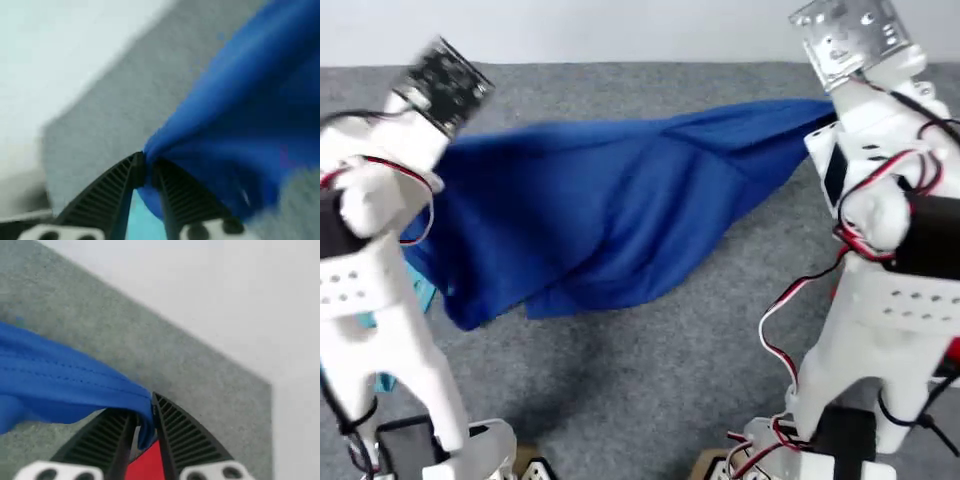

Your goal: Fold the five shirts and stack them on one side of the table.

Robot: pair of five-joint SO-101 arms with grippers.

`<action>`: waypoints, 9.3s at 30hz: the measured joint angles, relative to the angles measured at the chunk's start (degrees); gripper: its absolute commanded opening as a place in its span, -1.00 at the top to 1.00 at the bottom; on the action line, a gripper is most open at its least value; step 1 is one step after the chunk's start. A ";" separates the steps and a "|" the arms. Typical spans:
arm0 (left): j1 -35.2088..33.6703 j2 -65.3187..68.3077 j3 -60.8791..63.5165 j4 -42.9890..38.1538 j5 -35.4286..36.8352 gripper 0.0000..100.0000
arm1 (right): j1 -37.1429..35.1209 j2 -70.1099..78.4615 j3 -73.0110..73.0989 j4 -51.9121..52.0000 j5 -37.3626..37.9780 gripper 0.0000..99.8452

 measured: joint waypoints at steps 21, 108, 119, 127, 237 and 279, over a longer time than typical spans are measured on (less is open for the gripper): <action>2.90 0.00 56.44 -29.71 -12.84 0.89 | -3.08 2.20 25.49 -2.20 -2.55 0.98; 10.46 -18.37 10.02 -27.52 1.76 0.99 | 5.27 6.15 -24.79 -19.08 7.38 0.98; 2.64 -21.10 12.13 -35.87 1.05 0.99 | 0.70 7.30 -24.70 -26.64 12.57 0.98; 2.64 -21.19 21.01 -56.70 0.97 0.99 | 0.62 11.34 -24.18 -38.42 13.27 0.98; -18.37 -48.35 101.54 -71.21 -27.52 0.99 | -36.13 88.79 -41.76 -22.86 -3.96 0.98; 1.23 15.12 48.26 -86.33 0.88 0.99 | -10.73 71.30 -53.54 -29.45 2.90 0.98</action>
